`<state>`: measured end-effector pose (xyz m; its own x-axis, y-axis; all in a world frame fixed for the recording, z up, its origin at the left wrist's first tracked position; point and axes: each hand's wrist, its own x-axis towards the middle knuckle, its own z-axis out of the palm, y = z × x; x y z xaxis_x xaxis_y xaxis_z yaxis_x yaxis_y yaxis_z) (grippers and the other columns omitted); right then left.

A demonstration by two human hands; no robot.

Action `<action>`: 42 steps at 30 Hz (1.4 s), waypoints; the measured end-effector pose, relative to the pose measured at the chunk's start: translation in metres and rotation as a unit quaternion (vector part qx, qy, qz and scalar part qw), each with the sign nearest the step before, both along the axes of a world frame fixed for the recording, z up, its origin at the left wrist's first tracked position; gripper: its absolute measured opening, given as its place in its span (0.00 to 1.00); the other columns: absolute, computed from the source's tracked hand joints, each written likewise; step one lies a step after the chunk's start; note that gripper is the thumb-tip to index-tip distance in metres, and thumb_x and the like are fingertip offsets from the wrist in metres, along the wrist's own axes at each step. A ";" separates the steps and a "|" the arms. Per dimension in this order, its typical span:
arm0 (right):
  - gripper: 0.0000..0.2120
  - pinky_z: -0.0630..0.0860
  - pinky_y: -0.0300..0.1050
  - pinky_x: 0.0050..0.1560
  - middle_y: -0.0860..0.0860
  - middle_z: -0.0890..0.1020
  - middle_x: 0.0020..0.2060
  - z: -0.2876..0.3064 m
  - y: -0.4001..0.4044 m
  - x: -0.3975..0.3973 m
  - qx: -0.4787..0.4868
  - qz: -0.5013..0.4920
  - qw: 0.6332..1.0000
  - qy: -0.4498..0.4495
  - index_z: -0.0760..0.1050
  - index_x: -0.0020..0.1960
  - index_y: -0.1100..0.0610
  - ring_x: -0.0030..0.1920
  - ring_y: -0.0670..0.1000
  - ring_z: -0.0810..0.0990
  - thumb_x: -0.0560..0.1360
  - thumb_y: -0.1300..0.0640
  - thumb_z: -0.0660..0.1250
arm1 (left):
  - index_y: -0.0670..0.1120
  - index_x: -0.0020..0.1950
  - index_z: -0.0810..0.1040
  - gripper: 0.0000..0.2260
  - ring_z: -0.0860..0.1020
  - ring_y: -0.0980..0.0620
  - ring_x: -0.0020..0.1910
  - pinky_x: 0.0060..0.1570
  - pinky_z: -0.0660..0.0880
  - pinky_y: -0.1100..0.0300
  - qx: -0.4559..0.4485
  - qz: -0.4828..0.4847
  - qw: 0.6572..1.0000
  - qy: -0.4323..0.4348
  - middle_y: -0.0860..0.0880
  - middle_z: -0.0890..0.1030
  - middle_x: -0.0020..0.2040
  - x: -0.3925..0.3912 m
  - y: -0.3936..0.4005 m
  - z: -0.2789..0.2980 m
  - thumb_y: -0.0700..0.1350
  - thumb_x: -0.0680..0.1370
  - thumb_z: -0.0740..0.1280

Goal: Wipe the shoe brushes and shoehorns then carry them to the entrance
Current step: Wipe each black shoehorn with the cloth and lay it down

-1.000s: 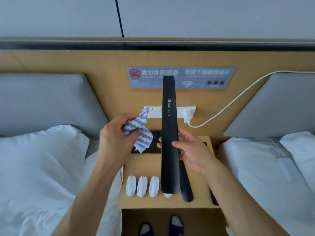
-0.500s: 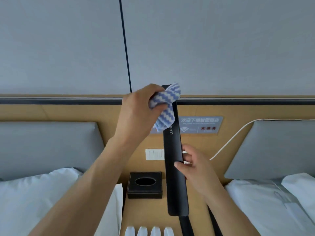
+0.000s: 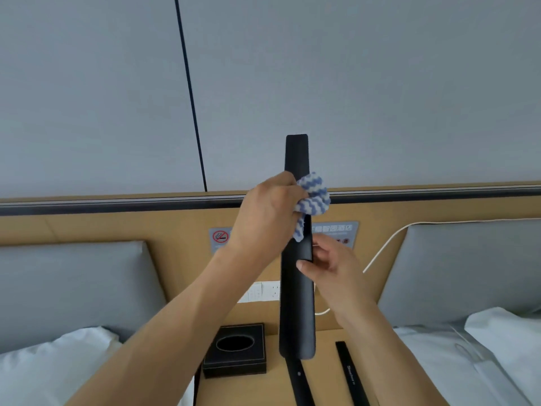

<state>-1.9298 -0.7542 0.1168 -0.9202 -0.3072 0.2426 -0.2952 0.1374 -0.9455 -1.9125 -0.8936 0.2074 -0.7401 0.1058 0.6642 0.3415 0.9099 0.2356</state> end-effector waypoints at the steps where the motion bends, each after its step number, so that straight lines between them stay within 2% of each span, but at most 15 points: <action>1: 0.19 0.78 0.41 0.53 0.43 0.87 0.47 0.000 0.000 -0.001 -0.020 0.007 1.000 -0.005 0.80 0.55 0.46 0.51 0.42 0.84 0.75 0.70 0.70 | 0.36 0.43 0.83 0.06 0.78 0.41 0.36 0.37 0.75 0.45 -0.005 -0.001 1.000 -0.008 0.41 0.78 0.43 0.001 0.003 -0.003 0.32 0.71 0.66; 4: 0.20 0.80 0.43 0.56 0.48 0.87 0.50 0.001 -0.003 -0.003 -0.115 0.035 0.992 -0.039 0.80 0.58 0.49 0.54 0.47 0.85 0.76 0.72 0.68 | 0.37 0.45 0.83 0.06 0.77 0.41 0.39 0.39 0.74 0.45 -0.006 0.000 1.000 -0.027 0.42 0.78 0.44 0.003 0.010 -0.012 0.33 0.71 0.67; 7: 0.19 0.81 0.40 0.46 0.51 0.87 0.51 -0.002 -0.006 -0.003 -0.180 0.065 0.978 -0.083 0.79 0.60 0.51 0.53 0.49 0.86 0.76 0.71 0.68 | 0.39 0.45 0.83 0.07 0.76 0.44 0.40 0.39 0.74 0.46 0.005 0.002 0.999 -0.037 0.44 0.78 0.44 0.007 0.011 -0.019 0.34 0.72 0.67; 9: 0.21 0.80 0.37 0.44 0.51 0.87 0.53 -0.005 -0.005 -0.003 -0.191 0.090 0.971 -0.112 0.78 0.63 0.51 0.52 0.49 0.86 0.77 0.71 0.67 | 0.39 0.45 0.83 0.07 0.76 0.44 0.40 0.37 0.74 0.47 0.010 0.000 0.999 -0.042 0.44 0.78 0.44 0.010 0.009 -0.023 0.35 0.71 0.67; 13: 0.30 0.80 0.47 0.55 0.52 0.84 0.60 -0.011 0.000 -0.007 -0.230 0.174 0.939 -0.186 0.73 0.68 0.51 0.58 0.52 0.83 0.72 0.76 0.65 | 0.39 0.45 0.84 0.10 0.78 0.43 0.40 0.36 0.75 0.47 0.004 -0.019 0.999 -0.046 0.44 0.80 0.43 0.018 0.003 -0.029 0.36 0.68 0.65; 15: 0.33 0.81 0.49 0.55 0.54 0.83 0.60 -0.011 0.004 -0.009 -0.274 0.220 0.907 -0.230 0.73 0.69 0.50 0.57 0.54 0.83 0.69 0.75 0.65 | 0.39 0.42 0.84 0.11 0.78 0.43 0.39 0.34 0.76 0.48 -0.010 -0.028 0.999 -0.040 0.44 0.81 0.42 0.022 0.000 -0.032 0.36 0.66 0.63; 17: 0.33 0.81 0.49 0.54 0.56 0.82 0.59 -0.009 0.008 -0.012 -0.311 0.256 0.876 -0.265 0.74 0.68 0.49 0.59 0.56 0.82 0.68 0.74 0.66 | 0.40 0.43 0.85 0.11 0.80 0.43 0.41 0.33 0.76 0.52 -0.025 -0.032 0.999 -0.036 0.46 0.83 0.42 0.026 -0.001 -0.035 0.35 0.66 0.65; 20: 0.30 0.78 0.55 0.63 0.60 0.80 0.63 -0.008 0.015 -0.015 -0.313 0.273 0.864 -0.283 0.72 0.71 0.52 0.66 0.62 0.78 0.71 0.70 0.67 | 0.42 0.45 0.86 0.12 0.81 0.43 0.42 0.32 0.74 0.56 -0.042 -0.036 0.998 -0.037 0.47 0.84 0.43 0.030 -0.003 -0.043 0.33 0.66 0.67; 23: 0.26 0.77 0.58 0.64 0.62 0.79 0.65 -0.006 0.018 -0.018 -0.314 0.243 0.866 -0.305 0.71 0.72 0.57 0.65 0.63 0.79 0.75 0.60 0.70 | 0.42 0.45 0.86 0.13 0.81 0.43 0.41 0.32 0.77 0.54 -0.051 -0.042 0.997 -0.045 0.46 0.84 0.43 0.031 -0.003 -0.051 0.33 0.66 0.67; 26: 0.21 0.82 0.56 0.56 0.64 0.80 0.63 -0.005 0.014 -0.019 -0.353 0.183 0.855 -0.331 0.71 0.71 0.60 0.61 0.62 0.82 0.80 0.53 0.65 | 0.42 0.46 0.86 0.11 0.82 0.44 0.41 0.33 0.78 0.53 -0.046 -0.041 0.997 -0.047 0.47 0.84 0.44 0.032 -0.002 -0.057 0.32 0.67 0.73; 28: 0.18 0.83 0.54 0.51 0.64 0.82 0.60 -0.006 0.010 -0.019 -0.385 0.134 0.854 -0.324 0.71 0.70 0.61 0.58 0.62 0.84 0.82 0.54 0.61 | 0.42 0.46 0.86 0.11 0.82 0.45 0.41 0.32 0.79 0.53 -0.036 -0.028 0.998 -0.048 0.47 0.84 0.44 0.032 -0.003 -0.061 0.32 0.67 0.75; 31: 0.12 0.83 0.56 0.52 0.64 0.83 0.58 -0.008 0.009 -0.019 -0.411 0.083 0.863 -0.281 0.72 0.66 0.58 0.58 0.62 0.84 0.85 0.56 0.57 | 0.43 0.47 0.86 0.11 0.82 0.46 0.41 0.31 0.79 0.52 -0.020 0.007 0.998 -0.051 0.47 0.83 0.44 0.031 -0.010 -0.066 0.31 0.68 0.74; 34: 0.12 0.80 0.60 0.57 0.64 0.83 0.58 -0.009 0.014 -0.019 -0.425 0.050 0.864 -0.264 0.71 0.66 0.58 0.58 0.62 0.84 0.85 0.57 0.57 | 0.43 0.49 0.86 0.10 0.82 0.47 0.42 0.33 0.79 0.51 -0.006 0.050 0.997 -0.064 0.48 0.83 0.46 0.032 -0.021 -0.075 0.33 0.71 0.73; 37: 0.13 0.80 0.60 0.56 0.62 0.83 0.59 -0.010 0.020 -0.021 -0.438 0.038 0.861 -0.258 0.71 0.68 0.57 0.59 0.61 0.84 0.84 0.58 0.57 | 0.43 0.53 0.85 0.11 0.81 0.46 0.43 0.37 0.78 0.51 0.014 0.102 0.991 -0.091 0.48 0.82 0.49 0.031 -0.036 -0.084 0.32 0.73 0.70; 42: 0.13 0.80 0.60 0.56 0.61 0.83 0.59 -0.011 0.019 -0.022 -0.439 0.038 0.859 -0.260 0.71 0.67 0.56 0.59 0.60 0.84 0.84 0.58 0.57 | 0.43 0.48 0.86 0.14 0.79 0.46 0.36 0.32 0.77 0.49 0.055 0.135 0.984 -0.101 0.47 0.82 0.43 0.029 -0.054 -0.097 0.28 0.69 0.69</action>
<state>-1.9518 -0.7351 0.1056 -0.9596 -0.2802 -0.0256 0.2219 -0.6975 -0.6813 -1.8840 -0.9475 0.1108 -0.8497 -0.1769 0.4968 0.0266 0.9265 0.3754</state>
